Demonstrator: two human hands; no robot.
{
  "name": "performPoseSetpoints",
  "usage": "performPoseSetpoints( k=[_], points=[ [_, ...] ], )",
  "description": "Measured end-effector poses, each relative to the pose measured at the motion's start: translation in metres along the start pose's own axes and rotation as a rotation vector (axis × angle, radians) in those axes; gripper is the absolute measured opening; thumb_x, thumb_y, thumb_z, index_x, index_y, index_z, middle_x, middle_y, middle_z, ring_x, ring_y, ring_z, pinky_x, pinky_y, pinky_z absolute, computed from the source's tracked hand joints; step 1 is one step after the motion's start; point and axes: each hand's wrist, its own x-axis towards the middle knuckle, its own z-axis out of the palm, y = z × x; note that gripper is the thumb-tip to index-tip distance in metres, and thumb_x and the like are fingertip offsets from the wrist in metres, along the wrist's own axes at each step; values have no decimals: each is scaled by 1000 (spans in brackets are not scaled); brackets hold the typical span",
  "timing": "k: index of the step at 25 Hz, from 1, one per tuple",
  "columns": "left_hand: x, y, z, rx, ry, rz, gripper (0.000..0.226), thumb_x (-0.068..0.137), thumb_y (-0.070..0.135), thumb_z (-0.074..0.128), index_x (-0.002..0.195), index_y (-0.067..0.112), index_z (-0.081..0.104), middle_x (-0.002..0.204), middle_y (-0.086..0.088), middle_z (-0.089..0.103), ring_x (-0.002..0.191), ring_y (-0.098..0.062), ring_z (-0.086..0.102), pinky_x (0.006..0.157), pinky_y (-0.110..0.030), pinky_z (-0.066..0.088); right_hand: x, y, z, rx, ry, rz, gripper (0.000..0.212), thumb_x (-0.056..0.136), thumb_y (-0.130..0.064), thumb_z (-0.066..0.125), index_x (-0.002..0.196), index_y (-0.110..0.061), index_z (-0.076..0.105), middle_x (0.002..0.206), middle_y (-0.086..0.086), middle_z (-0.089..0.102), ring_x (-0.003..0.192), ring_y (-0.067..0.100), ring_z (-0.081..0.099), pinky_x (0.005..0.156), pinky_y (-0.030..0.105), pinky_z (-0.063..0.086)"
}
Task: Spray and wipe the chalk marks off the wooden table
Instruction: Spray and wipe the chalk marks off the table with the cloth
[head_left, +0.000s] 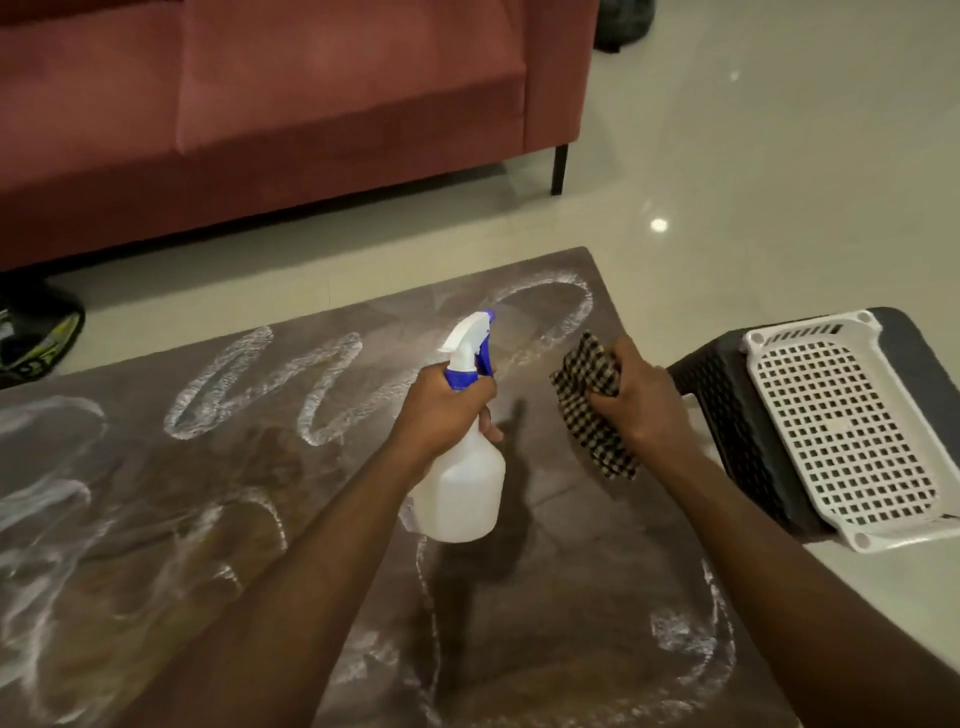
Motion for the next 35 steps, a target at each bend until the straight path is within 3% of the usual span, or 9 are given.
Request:
performPoseSetpoints(
  k=[7,15,19,21,24,26,29,32,35],
  points=[
    [29,-2,-29,50,-119,-41,16,86,30,57,91,15,60,58,-6,71,72,-27,76,88,-49,58,-32,0,33,-27,-55,214,37,77,-32,67,111,-26,54,105,4,65,93,22,61,85,44,51],
    [57,-1,-21,96,-154,-43,14,89,28,57,97,17,59,58,-6,70,72,-28,76,83,-43,60,10,-7,28,-219,386,295,49,84,-32,68,123,-7,54,121,20,46,107,40,41,84,46,40],
    [71,10,-17,66,-214,-95,27,89,21,58,109,4,62,56,-8,66,62,-27,74,68,-32,59,1,-20,54,-513,-48,7,55,91,-40,53,139,-20,33,137,10,33,123,31,34,97,45,38],
    [79,20,-11,80,-190,-106,21,87,19,57,100,3,63,56,-9,66,62,-28,75,68,-32,59,-1,-8,64,-530,-226,-51,56,90,-46,51,140,-25,33,143,5,27,131,30,29,104,48,30],
    [88,31,-4,113,-160,-101,12,87,20,56,83,10,61,56,-10,67,67,-31,76,78,-40,59,8,14,69,-565,-185,-125,54,76,-52,60,121,-22,55,135,8,45,125,31,39,93,60,40],
    [97,33,-2,68,-170,-125,13,88,19,59,89,7,63,55,-10,65,63,-31,74,75,-40,60,12,22,71,-570,-217,-141,61,78,-58,43,128,-24,49,135,7,52,127,28,37,90,67,40],
    [108,32,1,46,-182,-162,25,88,19,60,105,0,64,55,-10,64,61,-29,73,71,-38,60,22,35,67,-583,-153,-214,62,85,-53,30,141,-27,37,145,6,44,137,28,32,97,68,34],
    [114,28,2,52,-181,-178,18,89,19,61,95,2,62,55,-9,64,61,-29,73,79,-45,61,74,42,60,-538,9,-125,64,88,-50,22,145,-23,33,153,9,30,143,30,19,108,65,18],
    [122,29,-1,65,-158,-175,13,89,18,60,86,6,60,54,-8,63,58,-26,72,69,-36,60,150,18,82,-430,95,-41,59,92,-51,29,145,-26,30,155,8,24,144,30,14,110,60,11]
  ],
)
